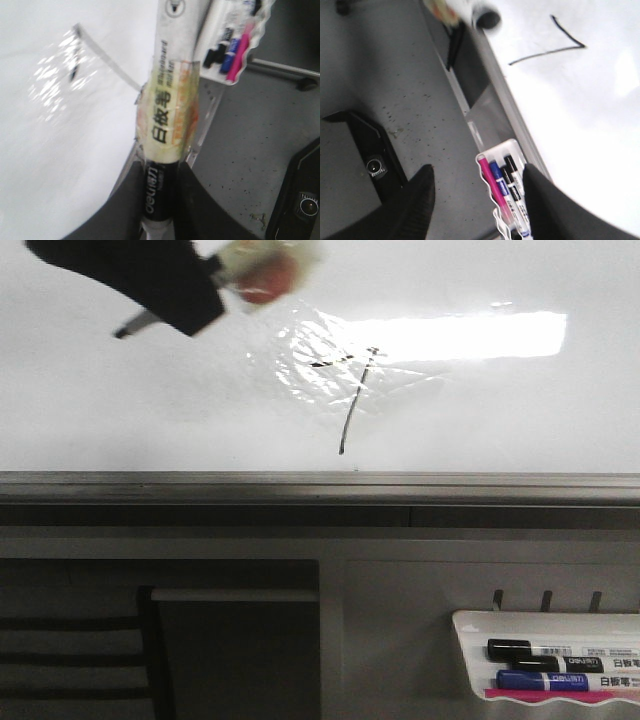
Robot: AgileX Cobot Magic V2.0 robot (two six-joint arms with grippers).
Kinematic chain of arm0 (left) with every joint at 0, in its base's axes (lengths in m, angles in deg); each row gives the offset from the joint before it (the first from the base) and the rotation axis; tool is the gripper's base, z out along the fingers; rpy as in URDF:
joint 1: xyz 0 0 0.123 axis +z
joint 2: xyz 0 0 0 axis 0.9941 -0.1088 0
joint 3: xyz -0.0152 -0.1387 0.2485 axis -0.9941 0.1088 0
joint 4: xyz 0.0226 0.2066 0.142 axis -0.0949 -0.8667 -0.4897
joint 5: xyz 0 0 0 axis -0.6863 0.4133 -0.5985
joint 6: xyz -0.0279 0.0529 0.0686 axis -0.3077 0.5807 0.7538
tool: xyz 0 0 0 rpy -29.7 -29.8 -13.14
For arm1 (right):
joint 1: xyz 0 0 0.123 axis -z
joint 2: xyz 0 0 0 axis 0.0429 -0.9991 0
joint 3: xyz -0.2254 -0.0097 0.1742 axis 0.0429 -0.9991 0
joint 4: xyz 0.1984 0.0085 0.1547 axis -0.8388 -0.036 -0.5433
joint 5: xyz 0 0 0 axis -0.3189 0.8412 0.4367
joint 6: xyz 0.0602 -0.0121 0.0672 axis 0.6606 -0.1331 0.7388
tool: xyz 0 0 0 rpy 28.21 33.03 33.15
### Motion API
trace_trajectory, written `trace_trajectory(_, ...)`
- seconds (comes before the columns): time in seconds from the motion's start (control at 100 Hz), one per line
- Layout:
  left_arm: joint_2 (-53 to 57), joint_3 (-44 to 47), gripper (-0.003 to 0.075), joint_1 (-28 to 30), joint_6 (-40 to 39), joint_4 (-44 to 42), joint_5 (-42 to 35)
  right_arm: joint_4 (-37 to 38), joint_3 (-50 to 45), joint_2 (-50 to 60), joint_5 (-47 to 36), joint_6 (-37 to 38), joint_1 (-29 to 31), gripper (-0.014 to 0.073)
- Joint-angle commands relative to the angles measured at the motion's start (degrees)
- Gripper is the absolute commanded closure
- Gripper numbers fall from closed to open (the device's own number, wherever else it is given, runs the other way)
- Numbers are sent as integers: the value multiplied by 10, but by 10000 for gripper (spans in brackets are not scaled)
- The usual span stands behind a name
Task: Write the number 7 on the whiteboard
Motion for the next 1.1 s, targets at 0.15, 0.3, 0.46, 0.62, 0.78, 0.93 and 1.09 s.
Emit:
trace_trajectory(0.15,39,35,741,148,-291,-131,-31,29,-7,81,-18,39,19,240)
trace_trajectory(0.3,32,86,741,234,-322,-101,-143,29,-35,99,-21,53,19,240)
trace_trajectory(0.46,11,105,741,280,-322,-78,-210,29,-59,99,-28,53,19,240)
trace_trajectory(0.62,-19,105,741,297,-322,-53,-219,29,-68,99,-30,54,19,240)
trace_trajectory(0.78,-38,105,740,297,-322,-45,-224,29,-68,99,-37,54,19,240)
trace_trajectory(0.93,-44,105,711,297,-322,-44,-241,29,-68,99,-38,54,19,240)
trace_trajectory(1.09,-44,105,534,297,-322,-44,-251,29,-68,99,-39,54,19,240)
